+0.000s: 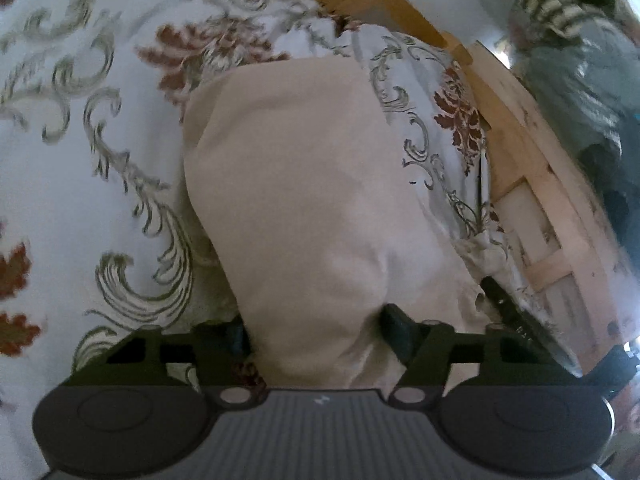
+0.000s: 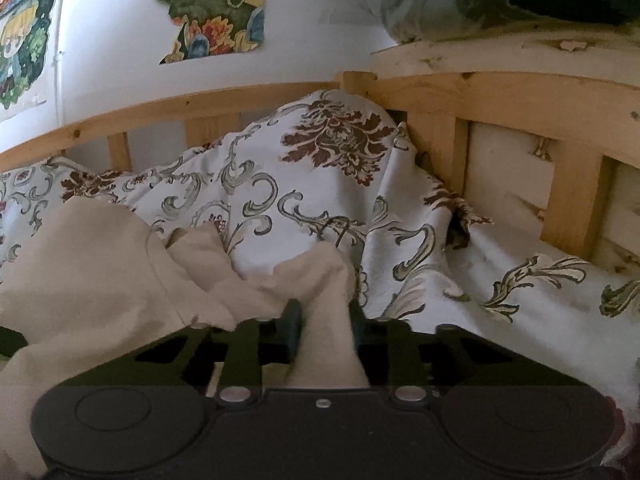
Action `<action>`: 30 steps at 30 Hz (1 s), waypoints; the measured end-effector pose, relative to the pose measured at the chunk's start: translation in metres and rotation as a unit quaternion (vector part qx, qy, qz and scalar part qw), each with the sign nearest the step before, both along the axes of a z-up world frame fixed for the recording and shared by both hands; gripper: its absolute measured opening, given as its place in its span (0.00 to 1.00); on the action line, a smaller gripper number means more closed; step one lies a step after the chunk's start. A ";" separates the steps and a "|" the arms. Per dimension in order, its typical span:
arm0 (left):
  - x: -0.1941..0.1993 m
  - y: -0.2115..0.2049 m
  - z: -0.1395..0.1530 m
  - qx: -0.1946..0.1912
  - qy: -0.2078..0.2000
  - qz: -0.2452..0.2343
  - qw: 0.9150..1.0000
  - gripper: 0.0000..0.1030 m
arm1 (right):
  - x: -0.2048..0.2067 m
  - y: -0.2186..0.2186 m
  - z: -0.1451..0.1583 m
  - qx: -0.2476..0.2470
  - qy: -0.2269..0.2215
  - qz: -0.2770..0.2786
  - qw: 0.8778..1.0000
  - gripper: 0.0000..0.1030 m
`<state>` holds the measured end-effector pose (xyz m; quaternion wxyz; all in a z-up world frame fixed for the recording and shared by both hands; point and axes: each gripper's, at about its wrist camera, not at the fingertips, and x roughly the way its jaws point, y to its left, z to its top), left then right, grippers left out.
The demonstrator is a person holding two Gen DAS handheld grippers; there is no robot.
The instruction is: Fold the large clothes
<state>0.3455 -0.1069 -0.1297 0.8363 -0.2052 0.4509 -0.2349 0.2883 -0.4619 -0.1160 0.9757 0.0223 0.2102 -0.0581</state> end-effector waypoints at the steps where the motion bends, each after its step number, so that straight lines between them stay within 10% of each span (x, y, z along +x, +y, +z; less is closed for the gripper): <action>1: -0.002 -0.004 0.007 0.013 -0.009 -0.002 1.000 0.58 | -0.003 0.003 0.002 -0.006 -0.006 -0.001 1.000 0.14; 13: -0.021 0.008 0.063 0.091 -0.094 -0.040 0.991 0.43 | -0.044 0.059 0.037 -0.092 -0.068 0.047 0.992 0.03; 22: 0.009 0.095 0.103 0.174 -0.124 -0.080 0.974 0.44 | -0.043 0.142 0.062 -0.056 -0.084 0.139 0.985 0.03; 30: 0.043 0.137 0.051 0.205 -0.055 -0.011 0.977 0.65 | -0.016 0.191 0.029 -0.045 -0.042 0.152 0.986 0.13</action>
